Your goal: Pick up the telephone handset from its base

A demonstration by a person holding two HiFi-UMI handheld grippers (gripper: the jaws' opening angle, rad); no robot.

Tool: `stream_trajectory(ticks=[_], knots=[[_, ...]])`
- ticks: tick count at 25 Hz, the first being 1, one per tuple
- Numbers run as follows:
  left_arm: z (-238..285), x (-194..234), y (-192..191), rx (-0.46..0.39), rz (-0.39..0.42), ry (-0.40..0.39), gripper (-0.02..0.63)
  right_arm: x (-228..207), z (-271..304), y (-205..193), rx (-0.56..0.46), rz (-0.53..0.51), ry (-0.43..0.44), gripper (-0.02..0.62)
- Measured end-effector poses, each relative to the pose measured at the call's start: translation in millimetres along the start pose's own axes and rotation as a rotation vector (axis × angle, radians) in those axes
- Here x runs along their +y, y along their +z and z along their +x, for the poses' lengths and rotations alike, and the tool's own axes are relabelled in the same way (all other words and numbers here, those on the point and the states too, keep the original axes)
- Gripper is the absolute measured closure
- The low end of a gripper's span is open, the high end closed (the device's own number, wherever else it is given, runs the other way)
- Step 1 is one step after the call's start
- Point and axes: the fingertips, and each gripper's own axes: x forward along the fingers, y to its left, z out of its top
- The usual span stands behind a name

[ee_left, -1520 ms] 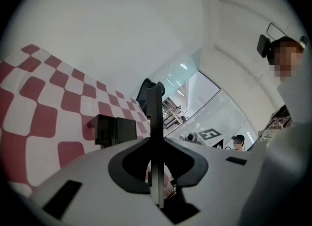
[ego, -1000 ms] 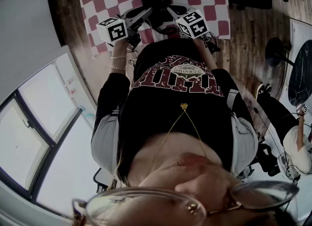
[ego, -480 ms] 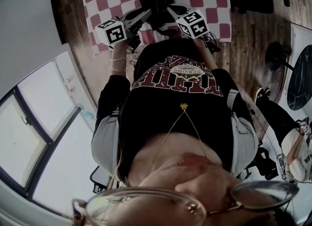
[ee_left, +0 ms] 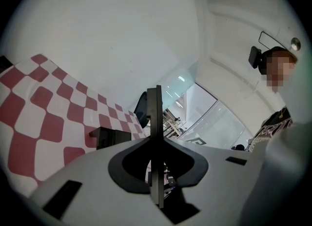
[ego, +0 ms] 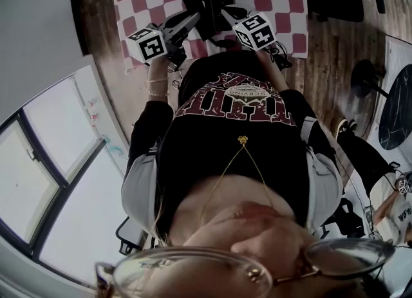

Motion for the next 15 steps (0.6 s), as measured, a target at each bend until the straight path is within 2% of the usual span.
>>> stream_trajectory(ticks=[15], knots=[[-10.4,-8.3,8.1,-0.057,-0.013,0.0,0.526,4.6,10.9,1.4,0.027,-0.034,0.027,0.575]])
